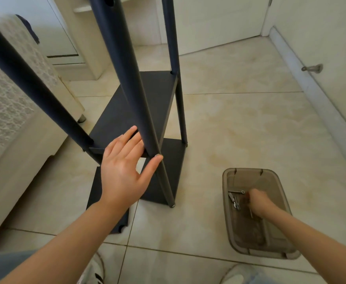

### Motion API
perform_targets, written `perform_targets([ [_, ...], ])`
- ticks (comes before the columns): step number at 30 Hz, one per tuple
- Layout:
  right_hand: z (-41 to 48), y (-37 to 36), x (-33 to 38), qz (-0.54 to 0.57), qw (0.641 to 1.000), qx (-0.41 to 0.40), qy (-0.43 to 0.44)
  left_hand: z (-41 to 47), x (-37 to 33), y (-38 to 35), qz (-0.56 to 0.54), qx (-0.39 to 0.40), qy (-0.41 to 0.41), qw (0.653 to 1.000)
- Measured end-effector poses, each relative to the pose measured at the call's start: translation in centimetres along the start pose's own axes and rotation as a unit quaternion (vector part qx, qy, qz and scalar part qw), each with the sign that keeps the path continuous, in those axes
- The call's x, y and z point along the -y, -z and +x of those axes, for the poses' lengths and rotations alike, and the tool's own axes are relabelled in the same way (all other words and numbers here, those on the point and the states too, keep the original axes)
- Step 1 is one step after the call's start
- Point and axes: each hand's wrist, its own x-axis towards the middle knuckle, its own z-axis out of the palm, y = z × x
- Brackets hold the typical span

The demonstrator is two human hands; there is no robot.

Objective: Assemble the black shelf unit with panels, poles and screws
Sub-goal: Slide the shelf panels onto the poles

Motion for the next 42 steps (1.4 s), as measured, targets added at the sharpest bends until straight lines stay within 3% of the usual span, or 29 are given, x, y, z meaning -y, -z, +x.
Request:
perform_targets([
  [10, 0.8, -1.3, -0.6, -0.025, 0.998, -0.027, 0.045, 0.0, 0.1, -0.4, -0.006, -0.006, 0.001, 1.000],
  [24, 0.8, -1.7, -1.3, -0.140, 0.983, -0.026, 0.114, -0.1, 0.0, -0.3, -0.019, -0.007, 0.000, 1.000],
  [33, -0.1, -0.6, -0.6, -0.072, 0.992, -0.040, 0.096, -0.1, 0.2, -0.2, -0.033, 0.012, 0.010, 0.999],
  [42, -5.0, 4.2, 2.9, 0.010, 0.989, -0.062, 0.133, 0.6, 0.9, 0.5, -0.059, 0.094, 0.058, 0.992],
])
